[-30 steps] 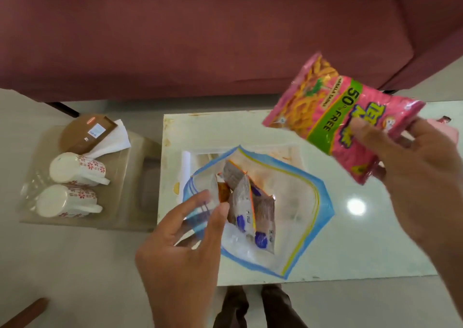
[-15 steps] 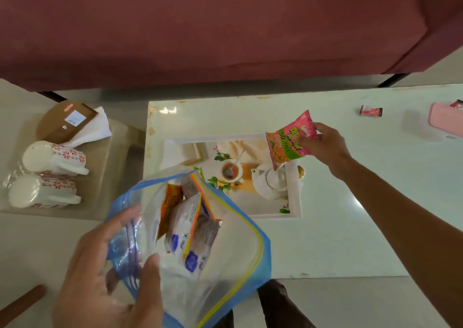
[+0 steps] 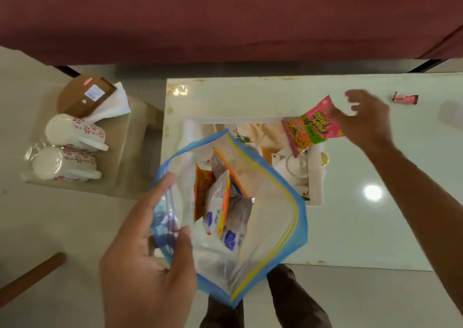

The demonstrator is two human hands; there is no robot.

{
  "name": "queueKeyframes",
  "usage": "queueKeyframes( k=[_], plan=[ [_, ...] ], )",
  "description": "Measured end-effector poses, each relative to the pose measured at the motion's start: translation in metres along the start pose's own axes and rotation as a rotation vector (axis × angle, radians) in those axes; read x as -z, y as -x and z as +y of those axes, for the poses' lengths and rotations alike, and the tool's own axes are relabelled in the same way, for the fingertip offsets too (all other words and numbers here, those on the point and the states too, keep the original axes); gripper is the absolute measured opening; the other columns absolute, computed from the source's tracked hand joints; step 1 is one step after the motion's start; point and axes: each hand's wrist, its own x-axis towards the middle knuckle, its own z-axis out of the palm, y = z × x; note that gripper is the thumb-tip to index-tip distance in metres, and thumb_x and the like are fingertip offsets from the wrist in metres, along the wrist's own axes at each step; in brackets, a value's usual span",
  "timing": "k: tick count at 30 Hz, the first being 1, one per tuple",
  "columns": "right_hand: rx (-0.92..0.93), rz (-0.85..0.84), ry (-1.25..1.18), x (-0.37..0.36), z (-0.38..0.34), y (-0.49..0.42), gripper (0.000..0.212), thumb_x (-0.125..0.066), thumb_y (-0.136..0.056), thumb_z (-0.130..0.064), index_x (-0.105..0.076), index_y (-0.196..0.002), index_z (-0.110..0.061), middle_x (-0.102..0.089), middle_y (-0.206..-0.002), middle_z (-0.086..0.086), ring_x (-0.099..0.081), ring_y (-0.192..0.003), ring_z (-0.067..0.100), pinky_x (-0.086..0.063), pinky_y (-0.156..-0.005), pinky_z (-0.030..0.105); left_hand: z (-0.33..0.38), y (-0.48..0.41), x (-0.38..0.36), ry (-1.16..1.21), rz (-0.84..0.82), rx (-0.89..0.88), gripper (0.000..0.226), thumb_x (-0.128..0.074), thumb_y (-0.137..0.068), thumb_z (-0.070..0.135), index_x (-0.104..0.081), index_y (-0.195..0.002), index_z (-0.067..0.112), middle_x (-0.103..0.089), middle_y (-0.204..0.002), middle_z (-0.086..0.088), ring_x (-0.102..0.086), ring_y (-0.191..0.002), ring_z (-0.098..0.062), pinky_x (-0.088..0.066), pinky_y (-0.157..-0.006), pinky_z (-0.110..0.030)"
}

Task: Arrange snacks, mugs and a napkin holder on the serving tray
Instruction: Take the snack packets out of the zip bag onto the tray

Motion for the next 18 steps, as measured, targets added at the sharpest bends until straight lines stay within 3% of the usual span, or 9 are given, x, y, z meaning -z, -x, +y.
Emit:
queueKeyframes(
  k=[3,6,8,10,13,15,18],
  plan=[
    [0.254,0.091,-0.308,0.056,-0.065,0.069,0.026,-0.069,-0.085,-0.053,-0.070,-0.106,-0.037,-0.073,-0.095,-0.020,-0.070,-0.088,0.000,-0.050,-0.074,0.007,0.005,-0.004,0.000,-0.004,-0.027,-0.009,0.063,-0.064,-0.077,0.011,-0.064,-0.131,0.042,-0.072,-0.100,0.017,-0.071,-0.075,-0.006,-0.055,-0.068,-0.008],
    [0.578,-0.214,-0.425,0.085,-0.115,0.147,0.011,-0.070,-0.088,-0.043,-0.070,-0.099,-0.045,-0.073,-0.093,-0.023,-0.069,-0.086,-0.004,-0.048,-0.081,0.007,0.011,-0.003,-0.006,-0.032,-0.081,-0.022,0.062,-0.065,-0.074,0.010,-0.065,-0.130,0.037,-0.070,-0.089,0.013,-0.066,-0.069,-0.006,-0.052,-0.057,-0.007],
    [0.823,-0.443,-0.264,0.073,-0.128,0.171,0.022,-0.077,-0.080,-0.018,-0.076,-0.096,-0.033,-0.074,-0.094,-0.017,-0.069,-0.089,-0.004,-0.049,-0.082,0.010,0.014,-0.002,-0.010,-0.053,-0.101,-0.046,0.063,-0.066,-0.072,0.009,-0.066,-0.130,0.033,-0.069,-0.085,0.008,-0.064,-0.068,-0.005,-0.045,-0.052,-0.002],
    [1.078,-0.604,0.102,0.042,-0.148,0.180,0.036,-0.074,-0.070,0.002,-0.076,-0.098,-0.021,-0.074,-0.103,-0.006,-0.070,-0.099,0.012,-0.055,-0.081,0.025,0.017,-0.009,0.003,-0.004,-0.103,-0.048,0.064,-0.067,-0.070,0.008,-0.067,-0.129,0.032,-0.068,-0.083,0.009,-0.066,-0.070,-0.003,-0.045,-0.051,-0.002],
    [1.182,-0.780,0.492,0.002,-0.161,0.177,0.041,-0.051,-0.088,0.000,-0.057,-0.124,-0.020,-0.057,-0.130,0.000,-0.048,-0.126,0.022,-0.044,-0.100,0.036,0.021,-0.017,0.016,0.022,-0.119,-0.104,0.066,-0.068,-0.069,0.007,-0.068,-0.128,0.035,-0.071,-0.086,0.011,-0.067,-0.061,-0.010,-0.053,-0.046,-0.017],
    [1.251,-0.755,0.665,-0.015,-0.157,0.171,0.034,-0.047,-0.092,-0.003,-0.053,-0.122,-0.018,-0.053,-0.131,0.007,-0.045,-0.126,0.031,-0.039,-0.106,0.044,0.026,-0.018,0.014,0.025,-0.123,-0.130,0.068,-0.069,-0.068,0.005,-0.069,-0.128,0.036,-0.070,-0.085,0.011,-0.062,-0.051,-0.016,-0.052,-0.041,-0.023],
    [1.263,-0.761,0.764,-0.029,-0.156,0.164,0.026,-0.044,-0.094,-0.003,-0.058,-0.113,-0.015,-0.060,-0.122,0.010,-0.051,-0.118,0.035,-0.038,-0.100,0.047,0.027,-0.018,0.015,0.035,-0.141,-0.142,0.068,-0.069,-0.068,0.005,-0.069,-0.129,0.034,-0.065,-0.085,0.016,-0.062,-0.053,-0.013,-0.049,-0.042,-0.016]
  ],
)
